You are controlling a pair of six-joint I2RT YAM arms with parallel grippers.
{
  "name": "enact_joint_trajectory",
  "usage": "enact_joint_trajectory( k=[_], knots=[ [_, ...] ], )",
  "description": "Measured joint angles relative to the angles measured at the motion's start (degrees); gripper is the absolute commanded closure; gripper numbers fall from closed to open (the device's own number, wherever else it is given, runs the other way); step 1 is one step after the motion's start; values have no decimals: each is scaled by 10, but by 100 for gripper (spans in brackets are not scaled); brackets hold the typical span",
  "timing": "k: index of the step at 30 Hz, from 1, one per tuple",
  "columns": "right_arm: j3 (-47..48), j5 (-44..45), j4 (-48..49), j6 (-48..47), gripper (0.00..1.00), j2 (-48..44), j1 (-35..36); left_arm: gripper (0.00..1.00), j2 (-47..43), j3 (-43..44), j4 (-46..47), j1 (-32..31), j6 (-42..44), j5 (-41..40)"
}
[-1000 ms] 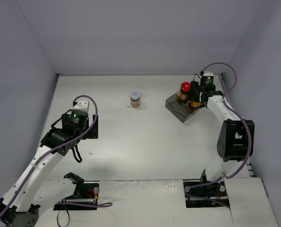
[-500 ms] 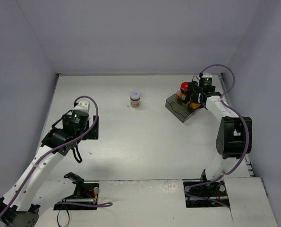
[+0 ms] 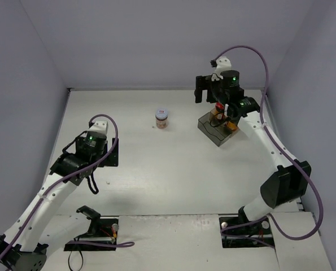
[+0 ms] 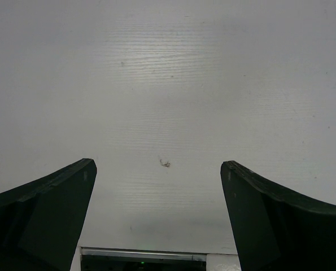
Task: Organize the condiment bottles
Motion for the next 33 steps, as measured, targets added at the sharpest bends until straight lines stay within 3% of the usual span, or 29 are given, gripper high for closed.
enact_joint_trajectory(
  k=[5, 16, 26, 28, 32, 33],
  knots=[
    [54, -40, 9, -22, 0, 56, 64, 3, 1, 0, 0, 0, 0, 2],
    [144, -111, 45, -43, 0, 319, 121, 3, -9, 0, -19, 0, -8, 1],
    [208, -139, 74, -63, 0, 413, 141, 3, -24, 0, -42, 0, -16, -13],
    [215, -139, 76, -68, 8, 424, 146, 3, -24, 0, -46, 0, -16, -14],
    [218, -128, 78, -77, 40, 436, 152, 3, -24, 0, -50, 0, -16, -16],
    [217, -125, 80, -76, 57, 436, 154, 3, -25, 0, -51, 0, -16, -16]
  ],
)
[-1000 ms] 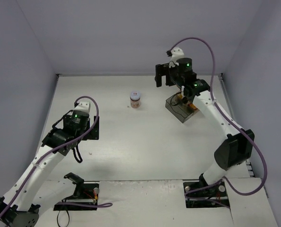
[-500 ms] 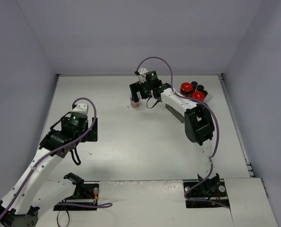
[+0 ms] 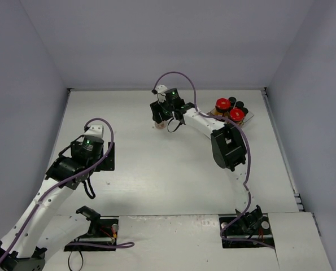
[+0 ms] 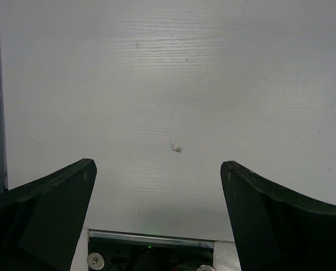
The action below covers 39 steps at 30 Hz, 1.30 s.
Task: Organize the condiment bottles
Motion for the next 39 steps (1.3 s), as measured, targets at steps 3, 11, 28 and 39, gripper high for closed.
enact_joint_trajectory(
  k=[3, 11, 28, 39],
  knots=[
    [-19, 14, 22, -4, 87, -7, 5, 3, -2, 0, -1, 0, 0, -1],
    [-159, 75, 26, -5, 100, -114, 6, 3, -5, 0, -1, 0, -1, 2],
    [-402, 153, -10, 62, 100, -457, -126, 3, 17, 0, 29, 0, -2, 37],
    [-453, 144, 16, 51, 100, -455, -190, 3, 30, 0, 42, 0, -5, 57]
  ],
)
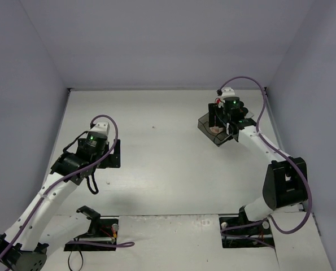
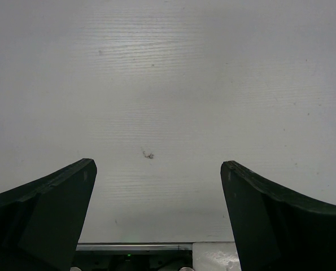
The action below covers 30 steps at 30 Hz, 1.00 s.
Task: Organize the condiment bottles
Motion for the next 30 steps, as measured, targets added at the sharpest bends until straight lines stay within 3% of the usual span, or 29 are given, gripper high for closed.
enact_joint_trajectory(
  k=[16, 19, 24, 30],
  knots=[
    [-1, -63, 86, -4, 100, 104, -27, 3, -28, 0, -2, 0, -20, 7],
    [-6, -65, 105, -4, 96, 117, -27, 3, -34, 0, -3, 0, -22, 7],
    [-17, -66, 123, -4, 69, 128, -27, 3, -35, -2, -3, 0, -23, 7],
    [-34, -66, 142, -6, 45, 128, -27, 3, -36, -10, -3, 0, -23, 7]
  ],
)
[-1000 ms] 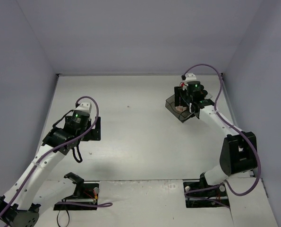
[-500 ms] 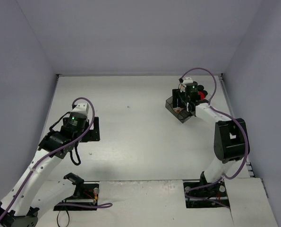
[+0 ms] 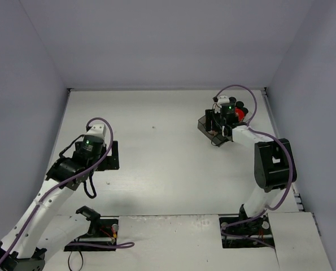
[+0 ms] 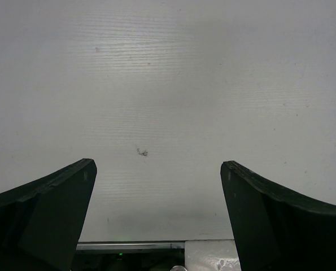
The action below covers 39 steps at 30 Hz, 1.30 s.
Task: Organize the condiment bottles
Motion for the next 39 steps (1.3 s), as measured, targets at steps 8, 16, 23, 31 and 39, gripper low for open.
enact_joint_trajectory(
  k=[8, 16, 23, 31, 39],
  knots=[
    [-2, -2, 3, -1, 24, -3, 1, 3, -6, -8, -2, 0, 0, 1],
    [-1, -2, -23, -1, 17, -85, 7, 3, -15, -8, -3, 0, 0, 1],
    [22, -2, -104, -1, 3, -221, 16, 3, -27, -7, -7, 0, 0, 5],
    [43, -2, -236, 14, 0, -388, 17, 3, -41, 8, -19, 0, 0, 5],
    [42, 9, -358, 54, 0, -537, 17, 3, -57, 16, -27, 0, 0, -12]
  ],
)
